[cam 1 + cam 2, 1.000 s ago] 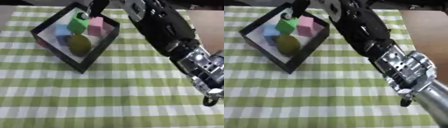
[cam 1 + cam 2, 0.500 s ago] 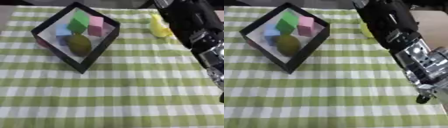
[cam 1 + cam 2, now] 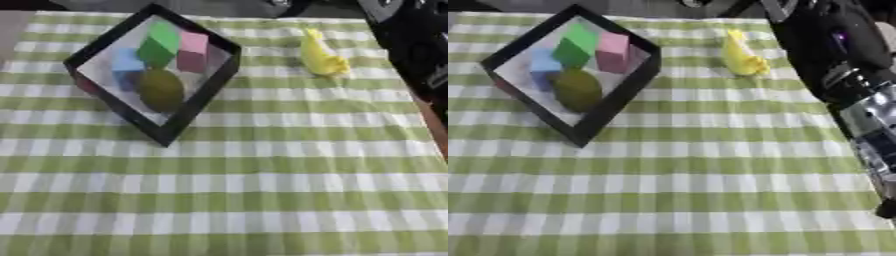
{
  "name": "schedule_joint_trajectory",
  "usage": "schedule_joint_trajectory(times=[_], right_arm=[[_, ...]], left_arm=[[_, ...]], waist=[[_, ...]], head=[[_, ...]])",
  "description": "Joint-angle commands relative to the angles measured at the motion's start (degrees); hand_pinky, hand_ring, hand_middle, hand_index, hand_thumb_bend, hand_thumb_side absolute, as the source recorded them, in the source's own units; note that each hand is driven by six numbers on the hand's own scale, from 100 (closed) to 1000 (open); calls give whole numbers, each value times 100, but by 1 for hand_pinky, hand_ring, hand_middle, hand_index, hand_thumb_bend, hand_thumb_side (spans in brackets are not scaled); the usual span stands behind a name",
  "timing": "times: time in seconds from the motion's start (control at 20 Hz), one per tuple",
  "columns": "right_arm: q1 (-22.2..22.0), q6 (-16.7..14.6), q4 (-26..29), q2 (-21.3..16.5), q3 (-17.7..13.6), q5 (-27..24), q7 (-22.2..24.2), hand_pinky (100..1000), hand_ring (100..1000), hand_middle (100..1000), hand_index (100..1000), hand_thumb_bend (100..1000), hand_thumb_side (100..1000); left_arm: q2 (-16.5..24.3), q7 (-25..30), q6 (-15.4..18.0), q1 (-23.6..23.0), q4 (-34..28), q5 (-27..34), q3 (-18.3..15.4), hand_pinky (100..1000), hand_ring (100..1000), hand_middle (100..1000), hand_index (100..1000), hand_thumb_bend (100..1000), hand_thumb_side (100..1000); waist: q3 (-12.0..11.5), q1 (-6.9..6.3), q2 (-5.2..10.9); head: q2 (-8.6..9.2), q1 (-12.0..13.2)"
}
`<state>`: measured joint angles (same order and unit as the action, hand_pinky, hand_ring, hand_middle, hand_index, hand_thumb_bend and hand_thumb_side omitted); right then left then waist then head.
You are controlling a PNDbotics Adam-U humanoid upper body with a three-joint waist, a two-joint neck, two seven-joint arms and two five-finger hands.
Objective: Pick up objects on the table and place them in the box.
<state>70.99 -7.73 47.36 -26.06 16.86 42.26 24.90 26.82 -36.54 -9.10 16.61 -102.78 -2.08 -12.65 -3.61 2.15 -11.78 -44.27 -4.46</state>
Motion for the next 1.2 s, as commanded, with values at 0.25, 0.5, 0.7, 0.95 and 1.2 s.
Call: schedule_joint_trajectory(times=[0.25,0.5,0.7,0.95,1.2], right_arm=[[-308,-381,-268,-802,51,-126,462,890,896,869,929,456,457],[-433,-400,-320,-937,78,-316,660,889,899,875,935,475,484],[-533,-352,-316,-1072,116,-276,723,890,901,876,931,488,509],[-668,-331,-382,-1180,99,-241,739,890,902,878,933,497,536],[-711,-297,-445,-1152,89,-378,795,885,899,878,936,500,547]], left_arm=[[211,-33,8,16,-68,18,-74,858,652,742,845,450,428],[197,-35,13,4,-66,23,-78,859,654,742,843,450,428],[194,-36,17,-5,-66,24,-83,859,655,742,843,449,428],[180,-12,34,-7,-65,36,-75,863,658,744,843,435,435],[156,6,50,-1,-60,52,-73,864,659,750,843,431,437]], waist=[[5,-28,101],[8,-23,102],[17,-5,101],[29,6,98],[16,-9,81]], head=[[15,73],[15,98],[15,134],[15,155],[15,128]])
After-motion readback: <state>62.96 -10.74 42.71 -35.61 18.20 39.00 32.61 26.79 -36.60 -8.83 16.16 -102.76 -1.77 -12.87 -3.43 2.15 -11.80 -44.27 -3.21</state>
